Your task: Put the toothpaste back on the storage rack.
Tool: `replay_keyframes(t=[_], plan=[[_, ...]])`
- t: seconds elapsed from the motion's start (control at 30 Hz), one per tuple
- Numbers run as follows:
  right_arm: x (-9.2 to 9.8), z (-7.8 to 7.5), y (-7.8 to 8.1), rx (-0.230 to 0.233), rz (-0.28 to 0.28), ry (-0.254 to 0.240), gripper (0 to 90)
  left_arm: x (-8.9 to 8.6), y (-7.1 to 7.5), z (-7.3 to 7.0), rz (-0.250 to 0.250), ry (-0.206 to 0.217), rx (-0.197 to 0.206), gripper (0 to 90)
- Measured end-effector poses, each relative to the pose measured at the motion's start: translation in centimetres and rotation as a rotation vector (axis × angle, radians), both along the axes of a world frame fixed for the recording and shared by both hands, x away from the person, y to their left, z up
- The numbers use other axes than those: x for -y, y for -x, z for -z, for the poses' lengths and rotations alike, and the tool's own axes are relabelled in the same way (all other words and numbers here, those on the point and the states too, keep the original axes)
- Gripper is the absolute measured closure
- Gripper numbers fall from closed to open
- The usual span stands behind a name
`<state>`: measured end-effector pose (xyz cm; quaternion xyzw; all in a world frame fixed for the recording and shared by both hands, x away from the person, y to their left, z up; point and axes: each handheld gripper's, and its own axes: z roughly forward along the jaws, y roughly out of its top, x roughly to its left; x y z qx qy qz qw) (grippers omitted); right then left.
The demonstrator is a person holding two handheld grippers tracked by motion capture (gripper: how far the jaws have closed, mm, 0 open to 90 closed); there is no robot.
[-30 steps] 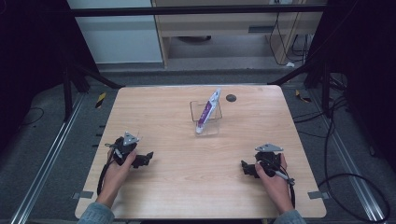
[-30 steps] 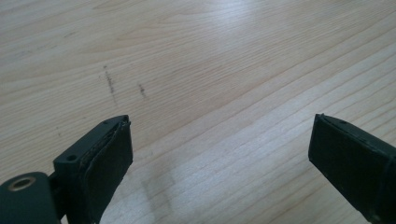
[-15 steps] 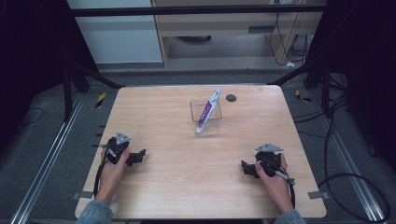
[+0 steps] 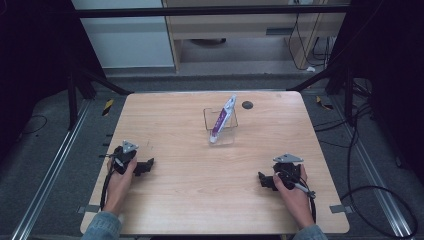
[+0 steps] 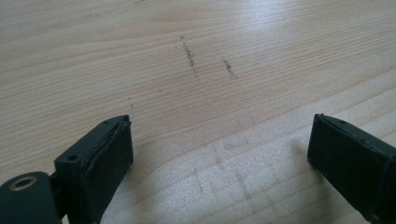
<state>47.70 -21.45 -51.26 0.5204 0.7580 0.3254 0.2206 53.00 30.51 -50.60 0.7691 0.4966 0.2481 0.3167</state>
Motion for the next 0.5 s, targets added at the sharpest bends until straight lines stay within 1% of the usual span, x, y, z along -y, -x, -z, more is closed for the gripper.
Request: replay_keyframes(t=[0.13,0.2,0.23,0.5], plan=[[0.02,0.03,-0.02,0.004,-0.001,0.005,0.4,-0.06,-0.13,0.02,-0.001,0.003,-0.005,5.6],[0.02,0.03,-0.02,0.004,-0.001,0.006,0.4,-0.22,-0.28,0.05,-0.004,0.015,-0.022,4.2],[0.00,0.00,0.00,0.000,0.000,-0.001,0.4,-0.41,-0.43,0.09,-0.014,0.031,-0.039,3.4],[0.02,0.03,-0.02,0.004,-0.001,0.005,0.4,-0.37,-0.53,0.14,-0.016,0.028,-0.046,0.0]])
